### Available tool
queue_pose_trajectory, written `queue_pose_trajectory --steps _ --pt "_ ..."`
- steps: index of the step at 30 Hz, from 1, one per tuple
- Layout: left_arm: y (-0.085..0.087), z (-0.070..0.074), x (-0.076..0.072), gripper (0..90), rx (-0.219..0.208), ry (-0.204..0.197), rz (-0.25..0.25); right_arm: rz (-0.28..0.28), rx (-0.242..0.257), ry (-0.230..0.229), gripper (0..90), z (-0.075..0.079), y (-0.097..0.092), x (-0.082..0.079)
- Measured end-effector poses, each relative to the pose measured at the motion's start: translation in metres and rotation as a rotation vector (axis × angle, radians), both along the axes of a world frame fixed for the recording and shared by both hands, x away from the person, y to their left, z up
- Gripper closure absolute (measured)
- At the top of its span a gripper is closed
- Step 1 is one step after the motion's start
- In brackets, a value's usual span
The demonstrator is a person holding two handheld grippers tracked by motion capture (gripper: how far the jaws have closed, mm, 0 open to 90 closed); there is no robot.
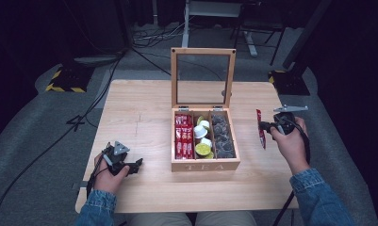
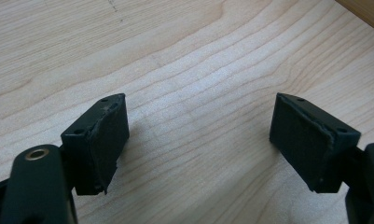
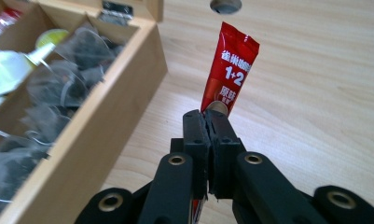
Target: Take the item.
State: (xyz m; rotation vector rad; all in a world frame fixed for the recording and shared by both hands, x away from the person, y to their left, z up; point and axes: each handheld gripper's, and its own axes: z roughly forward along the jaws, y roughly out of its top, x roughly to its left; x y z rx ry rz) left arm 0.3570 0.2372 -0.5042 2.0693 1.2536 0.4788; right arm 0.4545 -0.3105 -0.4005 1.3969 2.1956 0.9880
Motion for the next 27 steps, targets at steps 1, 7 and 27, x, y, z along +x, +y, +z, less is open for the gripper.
queue_pose_trajectory --steps 1,7,27 --pt "0.0 0.0 0.0 20.0 -0.001 0.0 0.001 -0.005 -0.004 0.007 87.9 -0.003 -0.001 0.0" --pt "0.0 0.0 0.0 19.9 -0.002 0.002 -0.002 -0.02 -0.031 0.048 87.9 -0.022 -0.008 0.002" --pt "0.0 0.0 0.001 19.3 -0.001 0.002 -0.005 -0.069 0.004 0.122 69.2 -0.056 -0.015 0.009"
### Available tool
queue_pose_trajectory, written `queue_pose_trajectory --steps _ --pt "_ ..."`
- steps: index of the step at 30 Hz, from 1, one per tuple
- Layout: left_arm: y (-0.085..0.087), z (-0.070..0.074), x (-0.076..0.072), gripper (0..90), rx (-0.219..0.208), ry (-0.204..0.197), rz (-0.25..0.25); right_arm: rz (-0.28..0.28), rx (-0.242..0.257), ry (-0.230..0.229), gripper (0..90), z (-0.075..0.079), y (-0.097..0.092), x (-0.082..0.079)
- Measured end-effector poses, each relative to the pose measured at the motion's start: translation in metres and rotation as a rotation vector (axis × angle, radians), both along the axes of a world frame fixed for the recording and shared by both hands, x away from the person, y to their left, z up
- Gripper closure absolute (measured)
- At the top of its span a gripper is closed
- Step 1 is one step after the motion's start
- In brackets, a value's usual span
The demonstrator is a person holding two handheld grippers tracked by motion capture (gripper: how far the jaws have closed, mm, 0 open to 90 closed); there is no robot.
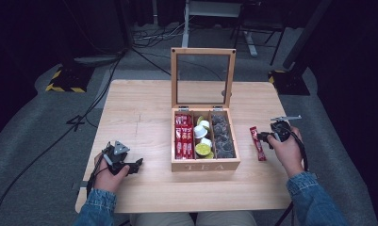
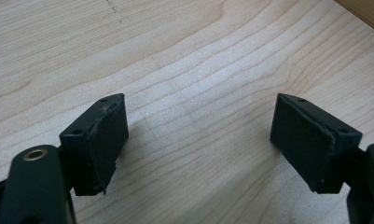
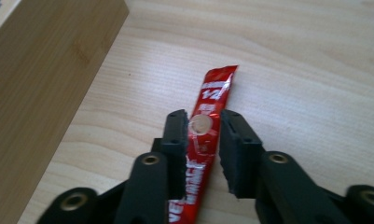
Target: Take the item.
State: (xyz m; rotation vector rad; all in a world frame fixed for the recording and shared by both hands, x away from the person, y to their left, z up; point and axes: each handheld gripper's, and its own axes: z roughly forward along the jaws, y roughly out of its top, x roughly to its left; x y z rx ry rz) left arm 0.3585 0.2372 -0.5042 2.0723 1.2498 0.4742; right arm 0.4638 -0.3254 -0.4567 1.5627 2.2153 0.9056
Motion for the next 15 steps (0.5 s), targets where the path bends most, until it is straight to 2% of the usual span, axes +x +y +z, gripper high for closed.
queue_pose_trajectory --steps 3,5,7,10,15 --pt "0.0 0.0 0.001 18.8 0.002 -0.001 -0.004 -0.002 0.006 -0.052 56.8 0.003 -0.001 -0.001" --pt "-0.001 0.0 0.002 18.3 0.005 0.002 -0.005 -0.003 0.005 -0.089 52.8 0.008 -0.001 -0.003" --pt "-0.002 0.0 0.003 17.9 0.006 0.0 -0.006 -0.013 0.011 -0.118 50.7 0.014 -0.001 -0.006" --pt "-0.002 0.0 0.005 17.3 0.006 0.002 -0.009 -0.033 0.054 -0.158 48.1 0.025 0.001 -0.01" --pt "-0.004 0.0 0.007 16.6 0.007 0.005 -0.011 -0.01 0.086 -0.231 47.8 0.047 0.01 -0.015"
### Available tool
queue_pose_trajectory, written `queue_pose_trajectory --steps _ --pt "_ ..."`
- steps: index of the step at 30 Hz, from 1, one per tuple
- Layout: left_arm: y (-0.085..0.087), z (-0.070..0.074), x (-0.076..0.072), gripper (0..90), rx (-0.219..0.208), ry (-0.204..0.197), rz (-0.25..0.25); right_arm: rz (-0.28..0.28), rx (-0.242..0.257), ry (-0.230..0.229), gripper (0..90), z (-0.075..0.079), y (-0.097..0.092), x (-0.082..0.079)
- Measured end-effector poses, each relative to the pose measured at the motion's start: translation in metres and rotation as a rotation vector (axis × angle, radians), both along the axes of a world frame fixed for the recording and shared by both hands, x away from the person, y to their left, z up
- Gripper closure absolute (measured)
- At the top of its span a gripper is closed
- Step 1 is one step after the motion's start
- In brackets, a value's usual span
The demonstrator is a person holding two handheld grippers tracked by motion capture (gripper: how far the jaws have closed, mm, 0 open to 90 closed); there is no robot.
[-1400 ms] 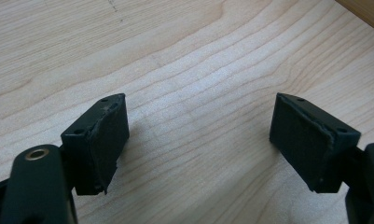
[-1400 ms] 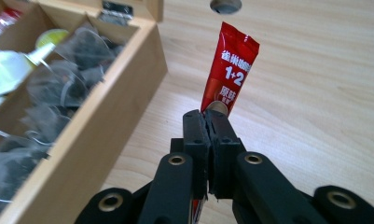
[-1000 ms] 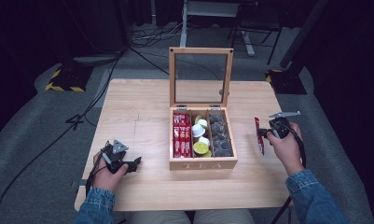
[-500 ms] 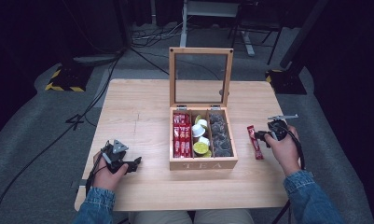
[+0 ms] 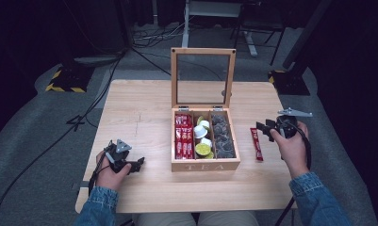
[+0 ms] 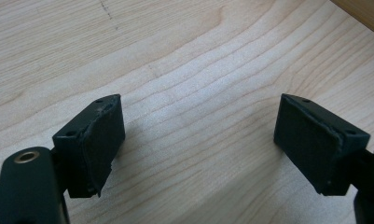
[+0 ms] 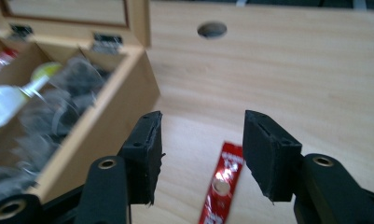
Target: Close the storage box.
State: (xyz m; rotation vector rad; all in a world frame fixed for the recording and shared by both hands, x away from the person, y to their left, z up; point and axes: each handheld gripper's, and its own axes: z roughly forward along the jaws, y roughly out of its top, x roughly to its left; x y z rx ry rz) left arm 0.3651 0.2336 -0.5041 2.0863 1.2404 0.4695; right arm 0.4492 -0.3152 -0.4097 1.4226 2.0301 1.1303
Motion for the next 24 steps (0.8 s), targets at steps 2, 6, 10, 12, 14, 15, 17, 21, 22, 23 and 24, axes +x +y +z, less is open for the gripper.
queue_pose_trajectory --steps 2,6,10,12,14,15,17,21,22,23,24 --pt "0.0 0.0 0.0 16.6 -0.002 0.001 0.002 0.007 0.005 -0.034 47.6 0.011 0.005 -0.001" --pt "0.0 0.0 0.0 16.6 -0.003 0.001 0.001 0.019 0.025 -0.077 47.6 0.027 0.014 0.0" --pt "0.0 0.0 0.001 16.5 -0.003 0.002 0.001 0.03 0.031 -0.103 47.6 0.039 0.022 0.002" --pt "-0.001 0.0 0.001 16.3 -0.005 0.0 0.003 0.036 0.035 -0.114 47.3 0.044 0.025 0.003" --pt "-0.001 0.0 0.001 16.3 -0.005 0.0 0.003 0.046 0.033 -0.125 46.6 0.048 0.029 0.004" --pt "-0.001 0.0 0.001 16.3 -0.004 0.0 0.004 0.053 0.026 -0.131 46.2 0.051 0.032 0.004" --pt "-0.001 0.0 0.001 16.3 -0.005 0.001 0.004 0.074 0.012 -0.143 45.8 0.057 0.038 0.004" --pt "-0.001 0.0 0.001 16.2 -0.005 0.0 0.004 0.091 0.009 -0.16 45.8 0.069 0.047 0.006" --pt "-0.001 0.0 0.001 16.2 -0.005 0.0 0.004 0.095 0.005 -0.162 45.8 0.072 0.049 0.007" --pt "-0.001 0.0 0.001 16.2 -0.004 0.0 0.004 0.099 0.004 -0.166 45.8 0.076 0.052 0.009" --pt "-0.001 0.0 0.001 16.3 -0.002 0.001 0.003 0.101 0.006 -0.167 45.8 0.078 0.053 0.01"
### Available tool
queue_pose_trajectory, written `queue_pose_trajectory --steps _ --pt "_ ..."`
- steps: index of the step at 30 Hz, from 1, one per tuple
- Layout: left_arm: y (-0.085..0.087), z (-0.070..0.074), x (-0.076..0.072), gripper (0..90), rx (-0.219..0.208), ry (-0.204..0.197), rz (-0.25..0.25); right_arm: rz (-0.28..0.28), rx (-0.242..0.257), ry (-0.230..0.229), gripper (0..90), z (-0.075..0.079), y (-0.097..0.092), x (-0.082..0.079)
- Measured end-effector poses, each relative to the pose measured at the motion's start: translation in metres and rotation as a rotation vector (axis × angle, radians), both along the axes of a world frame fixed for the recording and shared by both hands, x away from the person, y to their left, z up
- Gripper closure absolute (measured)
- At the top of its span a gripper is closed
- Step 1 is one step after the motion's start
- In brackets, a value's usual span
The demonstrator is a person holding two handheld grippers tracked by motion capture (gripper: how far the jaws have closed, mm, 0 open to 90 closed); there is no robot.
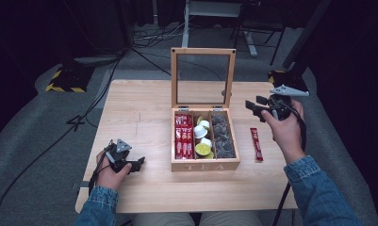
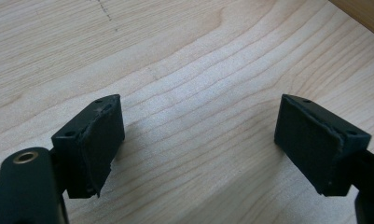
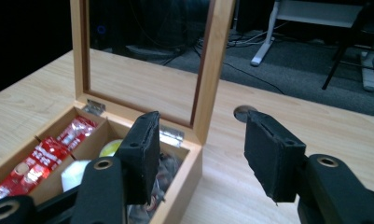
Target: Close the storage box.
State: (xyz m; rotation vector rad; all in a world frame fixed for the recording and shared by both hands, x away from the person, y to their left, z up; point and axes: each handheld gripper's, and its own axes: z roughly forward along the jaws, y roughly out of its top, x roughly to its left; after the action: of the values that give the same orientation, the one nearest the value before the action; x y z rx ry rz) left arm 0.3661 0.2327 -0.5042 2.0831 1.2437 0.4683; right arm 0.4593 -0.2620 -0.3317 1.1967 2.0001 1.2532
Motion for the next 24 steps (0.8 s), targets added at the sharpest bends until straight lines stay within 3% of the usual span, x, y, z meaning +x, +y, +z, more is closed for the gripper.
queue_pose_trajectory --steps 7,12,19,22,24 --pt "0.0 0.0 0.0 16.3 -0.003 0.001 0.003 0.027 -0.02 -0.016 45.3 0.018 0.015 0.016" --pt "0.0 0.0 -0.002 16.3 0.003 -0.002 0.013 0.075 -0.041 -0.053 43.5 0.027 0.027 0.03" --pt "0.0 0.0 -0.002 16.3 0.002 -0.002 0.009 0.108 0.024 -0.066 42.7 0.038 0.034 0.053" --pt "0.0 0.0 -0.002 16.3 0.003 -0.002 0.007 0.094 -0.075 -0.12 41.8 0.042 0.042 0.059" --pt "0.0 0.0 -0.002 16.3 0.003 -0.002 0.007 0.098 -0.078 -0.121 41.7 0.044 0.046 0.063"
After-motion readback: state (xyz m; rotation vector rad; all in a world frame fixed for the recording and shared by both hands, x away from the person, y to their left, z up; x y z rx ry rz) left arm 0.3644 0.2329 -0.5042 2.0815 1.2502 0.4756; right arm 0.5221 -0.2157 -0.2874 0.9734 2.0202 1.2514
